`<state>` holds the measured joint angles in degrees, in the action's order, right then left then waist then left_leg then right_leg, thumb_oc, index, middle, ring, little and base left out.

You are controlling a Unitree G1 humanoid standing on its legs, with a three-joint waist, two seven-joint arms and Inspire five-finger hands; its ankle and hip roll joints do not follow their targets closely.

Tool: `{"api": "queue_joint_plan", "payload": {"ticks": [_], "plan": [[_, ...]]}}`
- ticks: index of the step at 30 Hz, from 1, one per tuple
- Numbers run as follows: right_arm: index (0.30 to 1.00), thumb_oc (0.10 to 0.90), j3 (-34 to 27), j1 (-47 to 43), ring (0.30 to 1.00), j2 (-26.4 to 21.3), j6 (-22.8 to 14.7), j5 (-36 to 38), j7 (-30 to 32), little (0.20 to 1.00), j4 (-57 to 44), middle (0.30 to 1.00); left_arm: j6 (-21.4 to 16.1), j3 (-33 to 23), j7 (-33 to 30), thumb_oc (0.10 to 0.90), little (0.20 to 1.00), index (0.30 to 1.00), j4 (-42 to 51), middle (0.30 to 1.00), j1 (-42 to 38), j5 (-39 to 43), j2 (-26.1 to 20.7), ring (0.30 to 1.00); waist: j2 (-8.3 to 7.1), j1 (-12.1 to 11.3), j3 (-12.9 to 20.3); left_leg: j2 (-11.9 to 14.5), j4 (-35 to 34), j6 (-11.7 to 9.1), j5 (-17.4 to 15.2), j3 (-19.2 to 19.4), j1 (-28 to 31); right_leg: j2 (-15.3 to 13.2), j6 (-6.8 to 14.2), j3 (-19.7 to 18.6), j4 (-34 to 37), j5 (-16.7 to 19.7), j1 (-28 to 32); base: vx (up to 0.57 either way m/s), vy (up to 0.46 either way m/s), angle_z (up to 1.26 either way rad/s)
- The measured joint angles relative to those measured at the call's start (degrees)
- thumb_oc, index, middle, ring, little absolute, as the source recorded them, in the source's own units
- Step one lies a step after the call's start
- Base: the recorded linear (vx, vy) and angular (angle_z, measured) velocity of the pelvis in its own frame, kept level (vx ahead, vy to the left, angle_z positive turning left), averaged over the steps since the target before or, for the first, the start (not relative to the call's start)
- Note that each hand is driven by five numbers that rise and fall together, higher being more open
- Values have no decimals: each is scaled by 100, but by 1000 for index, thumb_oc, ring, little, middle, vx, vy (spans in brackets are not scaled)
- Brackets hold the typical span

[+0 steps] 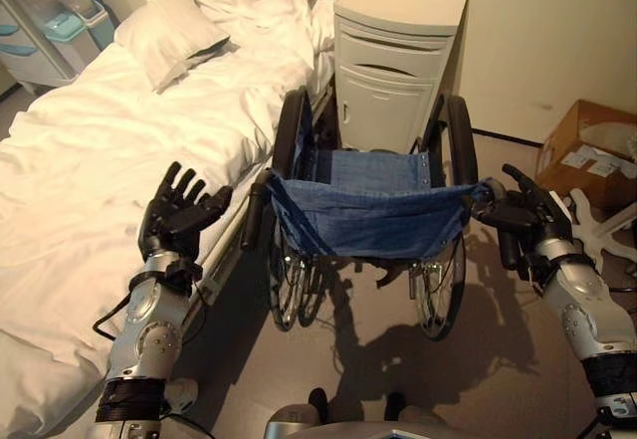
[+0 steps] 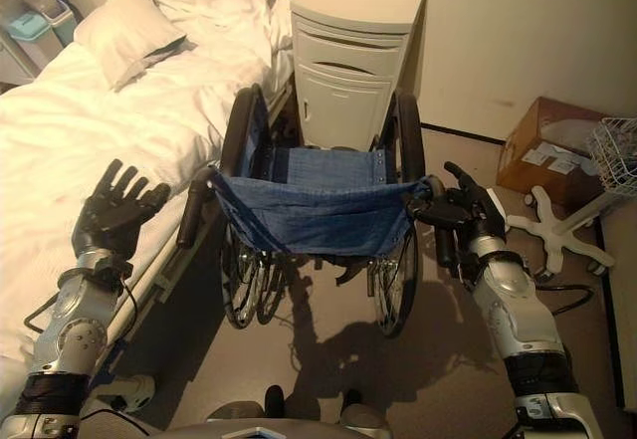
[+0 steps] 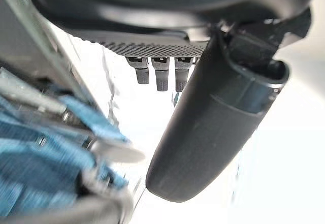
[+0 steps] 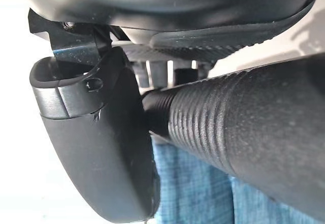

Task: Push the wheelchair next to the bed

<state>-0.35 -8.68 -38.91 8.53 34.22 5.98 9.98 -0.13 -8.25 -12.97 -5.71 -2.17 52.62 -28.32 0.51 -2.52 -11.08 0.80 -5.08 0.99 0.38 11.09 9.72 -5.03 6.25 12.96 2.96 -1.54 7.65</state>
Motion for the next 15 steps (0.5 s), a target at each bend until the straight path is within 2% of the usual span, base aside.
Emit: {"api": "queue_joint_plan", "payload": {"ticks": [6, 9, 11, 15], "plan": [[900, 800, 0, 0, 900, -1, -27, -235, 169, 900, -11, 900, -16, 2, -40, 800, 900, 900, -1, 900, 0, -1, 2, 900, -5, -14, -1, -8, -1, 0, 0, 1, -1, 5, 4, -7, 1, 3, 13, 0, 0, 0], [900, 800, 20, 3, 900, 0, -65, -996, 440, 900, -89, 900, -16, 13, -45, 800, 900, 900, -1, 900, 0, -7, 2, 900, -7, -16, -2, -17, -1, 1, 0, 0, -2, 8, 8, -8, 4, 5, 14, 0, 0, 0], [900, 800, 93, 5, 900, 0, -69, -1926, 842, 900, -170, 900, -16, 15, -109, 800, 900, 900, -1, 900, 0, -9, 2, 900, -8, -32, -3, -32, -1, 1, -1, -1, -3, -3, 15, -8, 9, 9, 13, 0, 0, 0], [900, 800, 123, 249, 900, 0, -69, -2985, 1517, 900, -380, 900, -15, 18, -245, 800, 900, 900, -1, 900, 1, -13, 7, 900, -7, -119, -4, -56, -1, 15, -8, 0, -24, -25, 33, -10, 34, 20, 10, 0, 0, 0]]}}
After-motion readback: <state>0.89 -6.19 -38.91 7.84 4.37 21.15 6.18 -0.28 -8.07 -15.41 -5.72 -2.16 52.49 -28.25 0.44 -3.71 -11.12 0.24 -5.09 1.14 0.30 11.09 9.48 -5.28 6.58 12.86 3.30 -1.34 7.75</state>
